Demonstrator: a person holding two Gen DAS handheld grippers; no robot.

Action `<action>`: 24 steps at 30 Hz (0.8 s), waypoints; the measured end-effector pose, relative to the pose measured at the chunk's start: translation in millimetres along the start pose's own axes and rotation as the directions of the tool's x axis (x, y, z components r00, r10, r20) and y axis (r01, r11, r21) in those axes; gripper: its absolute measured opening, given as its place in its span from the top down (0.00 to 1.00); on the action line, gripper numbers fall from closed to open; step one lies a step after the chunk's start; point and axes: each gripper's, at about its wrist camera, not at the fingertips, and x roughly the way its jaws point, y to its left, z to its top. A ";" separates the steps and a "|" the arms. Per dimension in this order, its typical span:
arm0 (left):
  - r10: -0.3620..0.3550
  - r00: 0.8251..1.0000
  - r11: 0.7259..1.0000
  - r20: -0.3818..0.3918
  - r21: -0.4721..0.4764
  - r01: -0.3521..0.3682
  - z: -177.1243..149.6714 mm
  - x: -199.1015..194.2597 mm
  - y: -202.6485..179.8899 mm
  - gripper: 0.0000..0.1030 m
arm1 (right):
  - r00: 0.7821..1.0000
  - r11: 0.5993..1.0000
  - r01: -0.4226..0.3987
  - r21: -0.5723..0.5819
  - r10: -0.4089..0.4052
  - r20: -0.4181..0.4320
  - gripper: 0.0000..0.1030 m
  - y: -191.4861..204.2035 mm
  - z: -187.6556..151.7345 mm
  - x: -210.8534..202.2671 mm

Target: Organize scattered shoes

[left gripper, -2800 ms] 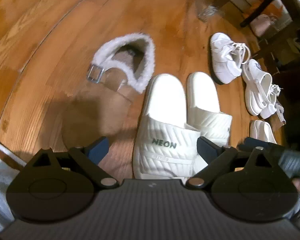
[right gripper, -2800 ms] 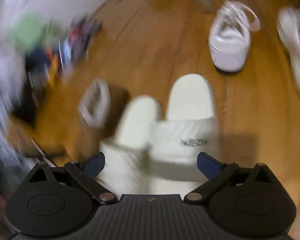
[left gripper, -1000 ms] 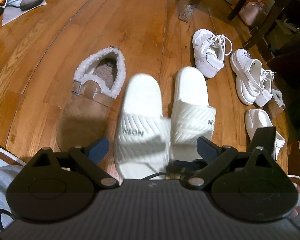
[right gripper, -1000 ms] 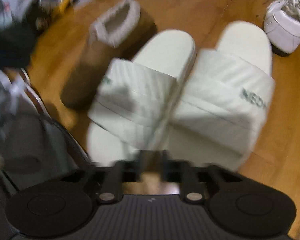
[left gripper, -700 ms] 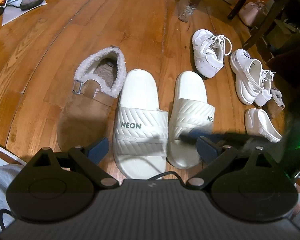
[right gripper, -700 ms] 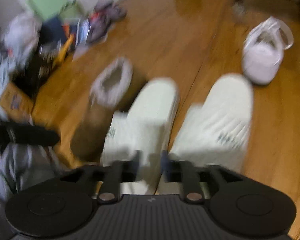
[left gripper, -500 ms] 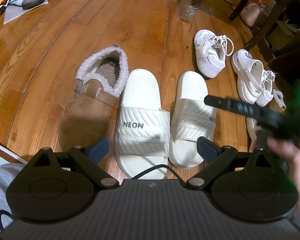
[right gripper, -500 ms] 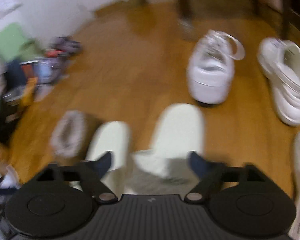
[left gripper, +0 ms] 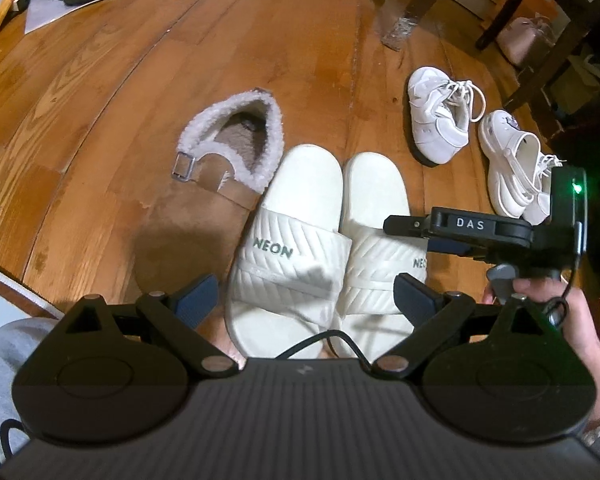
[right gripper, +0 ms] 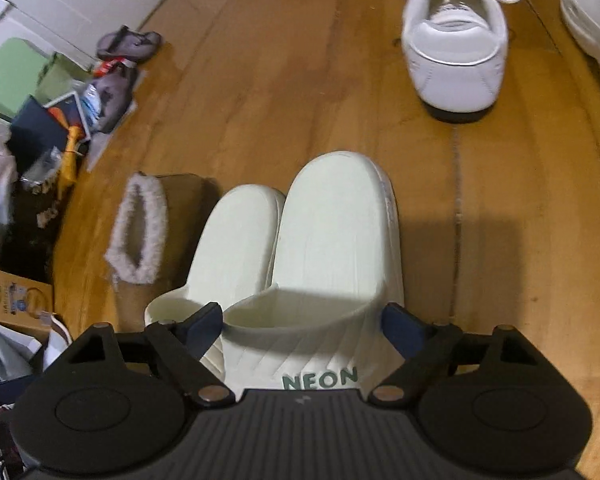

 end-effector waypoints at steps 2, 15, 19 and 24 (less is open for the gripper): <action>-0.001 1.000 1.000 -0.001 0.005 0.001 -0.8 0.0 -1.9 0.07 | 0.998 1.000 0.013 -0.002 -0.013 0.053 0.17 1.7 -6.5 -14.2; -0.047 0.998 0.994 -0.037 0.096 0.051 -3.4 21.1 -53.9 0.07 | 0.971 0.975 0.053 0.216 -0.101 0.217 0.11 -72.4 -28.2 -107.3; -0.061 0.997 0.987 -0.044 0.144 0.066 -2.8 28.4 -85.0 0.07 | 0.962 0.967 0.051 0.251 -0.115 0.248 0.11 -94.7 -24.8 -124.5; -0.051 0.998 0.971 -0.039 0.233 0.059 1.2 39.3 -132.9 0.07 | 0.944 0.966 0.103 0.237 -0.170 0.284 0.11 -107.5 -27.3 -145.3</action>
